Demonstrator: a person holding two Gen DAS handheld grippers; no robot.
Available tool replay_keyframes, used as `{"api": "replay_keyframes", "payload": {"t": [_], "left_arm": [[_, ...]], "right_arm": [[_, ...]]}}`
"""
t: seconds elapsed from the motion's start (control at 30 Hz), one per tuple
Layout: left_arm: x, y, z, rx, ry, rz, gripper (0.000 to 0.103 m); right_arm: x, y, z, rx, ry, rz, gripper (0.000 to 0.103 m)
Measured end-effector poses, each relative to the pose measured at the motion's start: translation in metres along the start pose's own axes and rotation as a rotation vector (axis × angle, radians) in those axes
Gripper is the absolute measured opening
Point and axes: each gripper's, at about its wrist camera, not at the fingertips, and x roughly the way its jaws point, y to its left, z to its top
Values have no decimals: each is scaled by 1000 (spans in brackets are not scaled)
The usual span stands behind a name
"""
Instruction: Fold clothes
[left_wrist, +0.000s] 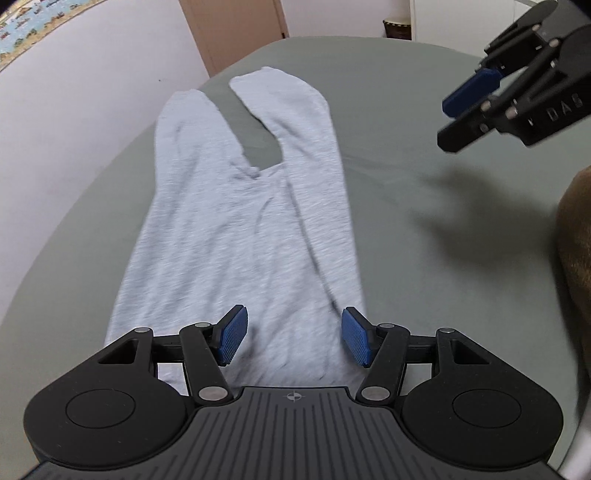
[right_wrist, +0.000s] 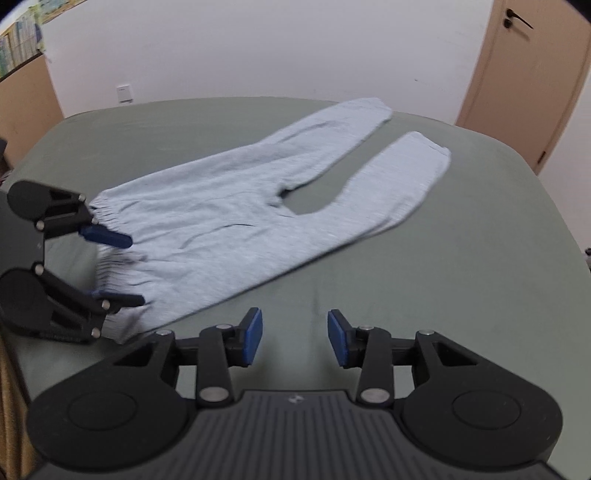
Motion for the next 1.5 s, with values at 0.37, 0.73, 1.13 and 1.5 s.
{"api": "replay_keyframes", "payload": {"t": [0.37,0.73,1.13,1.5], "left_arm": [[17,3,-2,-86,47,-3,55],[-1,7,-11,-162,23,69,55],[15,11,-14,-273,61,48,54],[5,20,-10,-309,17,-127,41]], "right_arm": [[10,-32,-14,66,23,2,42],[-3,-34,-5,91,-50,51,42],[-12,-30,-1,82,-65,65,42],[-13,-31,-5,87,-59,73,42]]}}
